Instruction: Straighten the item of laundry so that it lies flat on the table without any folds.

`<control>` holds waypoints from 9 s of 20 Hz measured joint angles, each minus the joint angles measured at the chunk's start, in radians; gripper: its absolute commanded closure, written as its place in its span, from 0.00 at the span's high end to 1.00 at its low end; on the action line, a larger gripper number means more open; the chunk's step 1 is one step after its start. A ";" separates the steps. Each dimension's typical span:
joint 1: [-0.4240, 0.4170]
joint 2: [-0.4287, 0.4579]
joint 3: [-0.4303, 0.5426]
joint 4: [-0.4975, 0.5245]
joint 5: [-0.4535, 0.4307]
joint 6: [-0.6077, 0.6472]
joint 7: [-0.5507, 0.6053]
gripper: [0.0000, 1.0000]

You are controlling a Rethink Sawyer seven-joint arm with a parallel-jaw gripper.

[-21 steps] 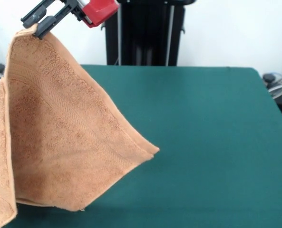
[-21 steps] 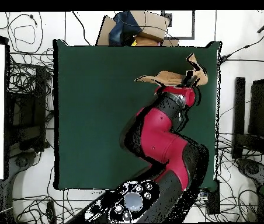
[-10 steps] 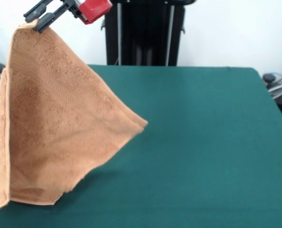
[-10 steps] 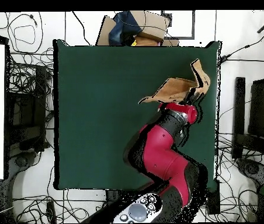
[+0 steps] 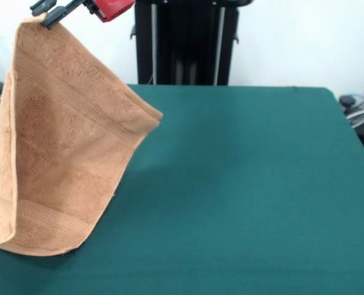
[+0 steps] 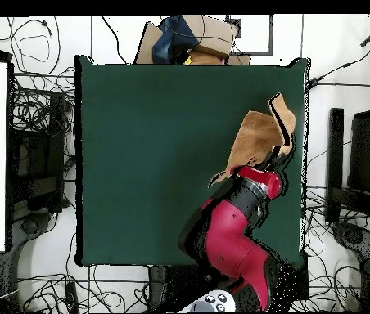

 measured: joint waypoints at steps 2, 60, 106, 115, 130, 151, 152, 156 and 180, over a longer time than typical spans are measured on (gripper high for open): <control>-0.006 0.003 0.002 0.011 0.000 -0.023 0.008 0.00; -0.255 0.375 0.264 0.147 0.110 -0.761 0.247 0.00; -0.579 0.404 0.447 0.203 0.011 -0.971 0.538 0.00; -0.648 0.392 0.447 0.202 -0.085 -0.970 0.538 0.00; -0.871 0.410 0.446 0.168 -0.286 -0.970 0.538 0.00; -1.099 0.551 0.446 -0.026 -0.492 -0.970 0.538 0.00; -1.100 0.560 0.446 -0.037 -0.492 -0.971 0.538 0.00; -1.097 0.594 0.446 -0.069 -0.489 -0.972 0.538 0.00; -0.960 0.666 0.403 -0.091 -0.324 -1.057 0.538 1.00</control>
